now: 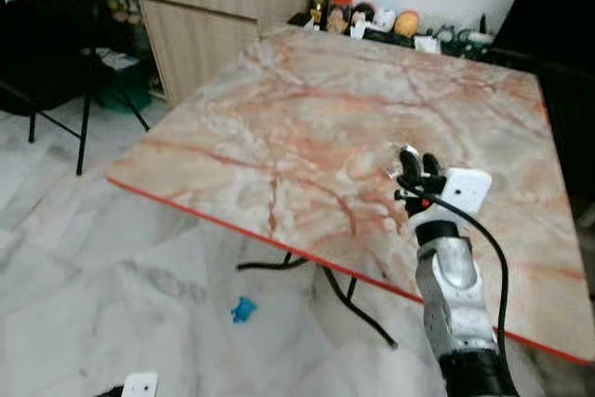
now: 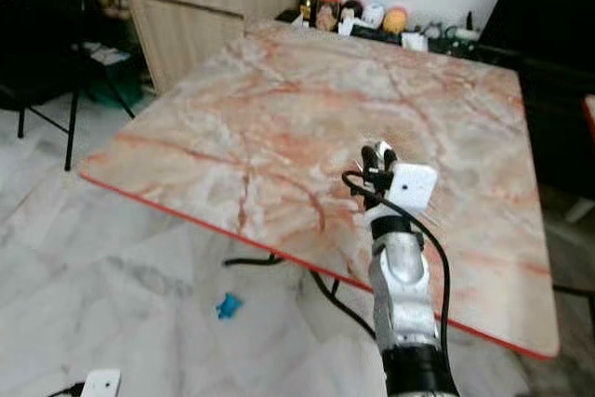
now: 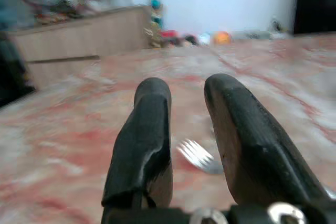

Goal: Setting the table

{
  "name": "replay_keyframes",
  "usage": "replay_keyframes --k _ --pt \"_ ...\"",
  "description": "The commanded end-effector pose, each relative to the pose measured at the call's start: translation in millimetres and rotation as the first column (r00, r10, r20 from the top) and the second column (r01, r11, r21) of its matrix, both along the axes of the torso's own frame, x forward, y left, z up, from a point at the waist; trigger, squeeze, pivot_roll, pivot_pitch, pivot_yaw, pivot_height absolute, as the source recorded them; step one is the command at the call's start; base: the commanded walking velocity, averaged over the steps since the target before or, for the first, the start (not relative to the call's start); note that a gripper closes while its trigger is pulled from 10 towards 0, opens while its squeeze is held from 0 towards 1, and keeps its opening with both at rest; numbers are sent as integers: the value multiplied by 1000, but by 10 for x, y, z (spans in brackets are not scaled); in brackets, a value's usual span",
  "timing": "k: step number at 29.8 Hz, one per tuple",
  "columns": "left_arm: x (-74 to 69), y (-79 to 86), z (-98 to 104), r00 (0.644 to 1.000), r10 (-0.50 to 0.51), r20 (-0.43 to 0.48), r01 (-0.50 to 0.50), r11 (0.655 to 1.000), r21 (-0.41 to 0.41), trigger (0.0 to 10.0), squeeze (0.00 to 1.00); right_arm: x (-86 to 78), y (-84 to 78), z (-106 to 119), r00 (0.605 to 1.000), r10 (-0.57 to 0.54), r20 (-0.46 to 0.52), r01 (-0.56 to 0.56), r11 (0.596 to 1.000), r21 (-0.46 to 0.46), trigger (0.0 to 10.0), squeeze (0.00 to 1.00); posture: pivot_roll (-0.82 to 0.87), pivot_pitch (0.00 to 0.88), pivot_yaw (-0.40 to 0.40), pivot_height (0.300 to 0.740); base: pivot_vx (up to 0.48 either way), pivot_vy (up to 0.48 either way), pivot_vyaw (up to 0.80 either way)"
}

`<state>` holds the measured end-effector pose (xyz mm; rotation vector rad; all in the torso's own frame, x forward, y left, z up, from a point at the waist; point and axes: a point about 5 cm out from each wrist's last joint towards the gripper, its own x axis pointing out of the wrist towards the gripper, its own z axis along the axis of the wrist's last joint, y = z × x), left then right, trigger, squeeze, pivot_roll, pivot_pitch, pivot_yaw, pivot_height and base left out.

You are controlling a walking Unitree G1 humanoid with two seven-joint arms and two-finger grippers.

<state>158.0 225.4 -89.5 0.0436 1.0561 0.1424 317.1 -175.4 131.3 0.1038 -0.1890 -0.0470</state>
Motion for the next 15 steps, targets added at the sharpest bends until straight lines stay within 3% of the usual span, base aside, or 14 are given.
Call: replay_keyframes --k 1,6,15 --pt "11 47 16 1000 6 10 -6 1000 9 10000 0 -5 -8 19 1000 -3 10 3 1000 13 10000 0 78 0 -15 740 266 0 0" --pt "18 37 17 1000 5 14 -5 1000 8 10000 0 -4 -12 17 1000 -1 10 1 1000 13 10000 0 78 0 -16 740 266 0 0" --pt "30 21 20 1000 14 27 -14 1000 -3 10000 0 -4 -16 18 1000 -2 9 2 1000 13 10000 0 79 0 -19 740 0 0 0"
